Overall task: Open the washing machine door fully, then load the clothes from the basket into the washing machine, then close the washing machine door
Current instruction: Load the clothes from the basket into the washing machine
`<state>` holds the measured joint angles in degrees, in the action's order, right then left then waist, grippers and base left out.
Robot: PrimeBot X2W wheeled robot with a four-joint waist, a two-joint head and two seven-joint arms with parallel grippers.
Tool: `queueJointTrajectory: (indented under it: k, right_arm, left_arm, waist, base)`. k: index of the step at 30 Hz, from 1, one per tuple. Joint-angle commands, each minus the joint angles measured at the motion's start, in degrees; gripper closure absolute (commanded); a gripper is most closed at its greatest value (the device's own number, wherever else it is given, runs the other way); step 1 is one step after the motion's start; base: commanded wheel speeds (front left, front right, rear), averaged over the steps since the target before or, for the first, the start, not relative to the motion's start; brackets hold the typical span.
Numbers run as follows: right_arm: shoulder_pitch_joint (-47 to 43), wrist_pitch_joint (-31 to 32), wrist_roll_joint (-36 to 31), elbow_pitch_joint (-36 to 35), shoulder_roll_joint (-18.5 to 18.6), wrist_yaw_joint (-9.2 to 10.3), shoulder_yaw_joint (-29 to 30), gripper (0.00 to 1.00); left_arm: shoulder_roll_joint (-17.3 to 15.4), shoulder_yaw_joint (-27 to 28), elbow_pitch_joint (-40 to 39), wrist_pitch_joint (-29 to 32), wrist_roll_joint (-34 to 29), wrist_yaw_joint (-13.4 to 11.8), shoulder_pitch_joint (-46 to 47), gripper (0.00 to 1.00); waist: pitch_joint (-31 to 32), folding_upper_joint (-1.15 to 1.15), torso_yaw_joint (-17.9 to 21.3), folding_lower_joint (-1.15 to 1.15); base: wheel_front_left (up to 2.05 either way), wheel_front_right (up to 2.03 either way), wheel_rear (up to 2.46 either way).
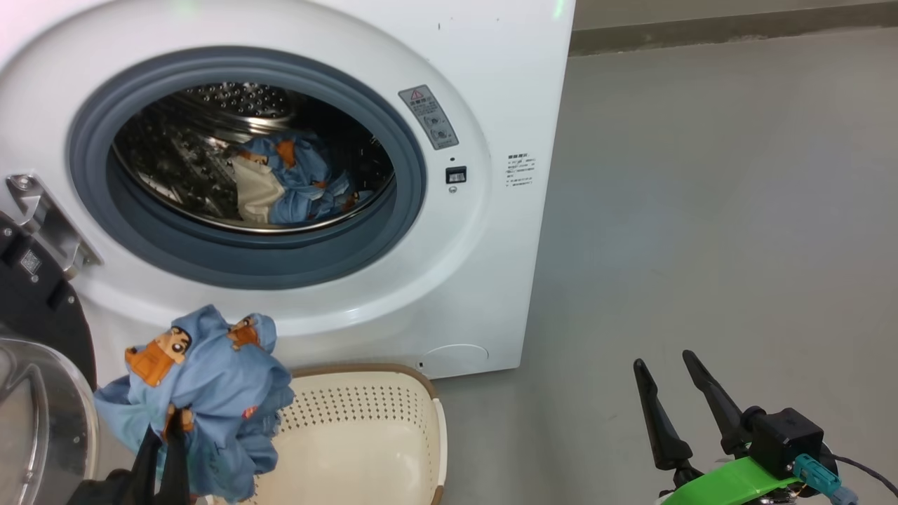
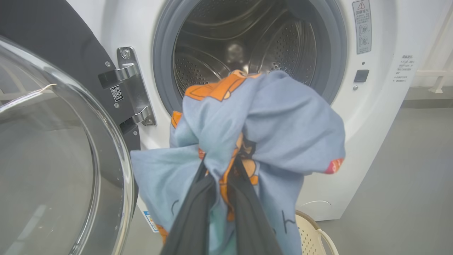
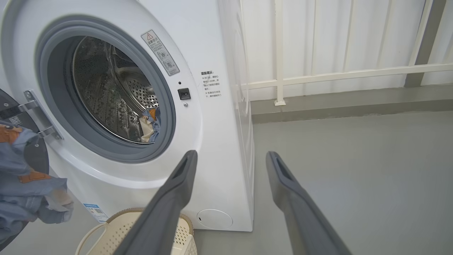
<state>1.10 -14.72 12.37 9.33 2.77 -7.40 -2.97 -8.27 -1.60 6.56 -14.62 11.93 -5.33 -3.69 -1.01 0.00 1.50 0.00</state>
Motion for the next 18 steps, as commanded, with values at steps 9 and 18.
queueJointTrajectory:
  k: [9, 18]
  right_arm:
    - [-0.14, -0.28, -1.26, -1.69, 0.10, -0.09, -1.08, 0.00]
    - [-0.15, -0.28, -1.26, -1.66, 0.10, -0.09, -1.24, 0.00]
  left_arm:
    - [0.13, 2.74, -2.75, -0.38, 0.14, -0.48, -0.76, 1.00]
    - [0.60, 2.64, -2.48, -0.38, -0.12, -0.34, -0.91, 1.00]
  waist:
    - [0.78, 0.00, 0.17, 0.00]
    - [0.94, 0.00, -0.39, 0.00]
  base:
    - [0.00, 0.00, 0.00]
    - [0.00, 0.00, 0.00]
